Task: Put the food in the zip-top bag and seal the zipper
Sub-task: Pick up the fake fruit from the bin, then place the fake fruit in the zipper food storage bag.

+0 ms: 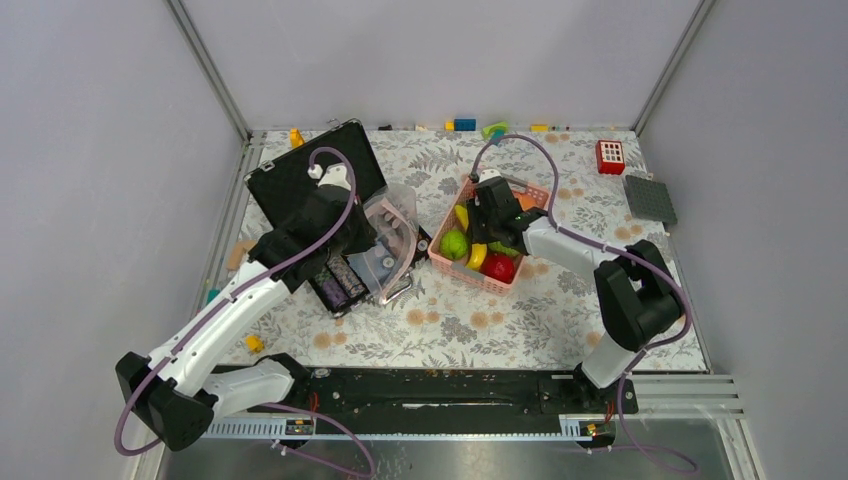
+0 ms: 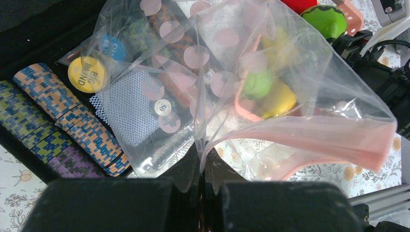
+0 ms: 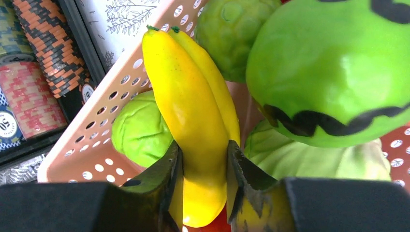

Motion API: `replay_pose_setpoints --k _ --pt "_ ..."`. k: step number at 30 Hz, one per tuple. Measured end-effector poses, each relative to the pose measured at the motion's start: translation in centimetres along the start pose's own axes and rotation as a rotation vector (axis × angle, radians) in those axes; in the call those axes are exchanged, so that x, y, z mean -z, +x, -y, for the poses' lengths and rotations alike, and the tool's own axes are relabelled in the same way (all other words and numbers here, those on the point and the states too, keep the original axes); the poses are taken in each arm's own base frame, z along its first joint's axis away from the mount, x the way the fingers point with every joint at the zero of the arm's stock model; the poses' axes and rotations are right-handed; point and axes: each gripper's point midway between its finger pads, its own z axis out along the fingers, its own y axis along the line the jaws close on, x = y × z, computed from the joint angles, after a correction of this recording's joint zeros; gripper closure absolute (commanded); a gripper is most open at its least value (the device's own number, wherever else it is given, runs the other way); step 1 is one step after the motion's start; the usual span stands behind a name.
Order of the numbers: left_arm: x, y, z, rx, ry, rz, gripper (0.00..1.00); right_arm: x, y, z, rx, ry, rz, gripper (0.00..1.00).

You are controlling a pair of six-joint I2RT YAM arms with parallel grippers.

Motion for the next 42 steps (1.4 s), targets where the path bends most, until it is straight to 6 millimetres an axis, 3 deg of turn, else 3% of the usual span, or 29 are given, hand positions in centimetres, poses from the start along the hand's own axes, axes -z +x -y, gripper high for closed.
replay_pose_setpoints --k 4,7,14,20,27,33,38,42 --pt "0.1 -0.2 0.5 0.001 0.019 -0.006 1.0 1.4 0.0 0.1 -0.004 -0.01 0.027 0.86" --pt "0.4 -0.8 1.3 0.005 0.043 -0.001 1.0 3.7 -1.2 0.0 -0.014 -0.03 0.091 0.88" --pt "2.4 -2.8 2.9 0.025 0.074 0.002 1.0 12.0 -7.2 -0.9 -0.048 -0.122 0.381 0.88" --pt "5.8 -3.6 4.2 0.071 0.112 -0.047 1.0 18.7 -10.0 -2.3 -0.052 -0.26 0.586 0.89" --pt "10.7 -1.5 5.9 0.13 0.237 -0.193 1.0 26.1 -11.3 -4.8 -0.014 -0.474 0.759 0.89" --pt "13.1 2.0 8.1 0.116 0.333 -0.386 1.0 28.9 -11.1 -7.0 0.013 -0.631 0.788 0.88" --pt "12.0 3.8 8.2 0.102 0.302 -0.465 1.0 30.3 -10.5 -8.2 0.027 -0.725 0.78 0.88" --pt "9.2 5.2 8.0 0.094 0.237 -0.526 1.0 31.7 -10.1 -8.5 0.042 -0.763 0.796 0.89"
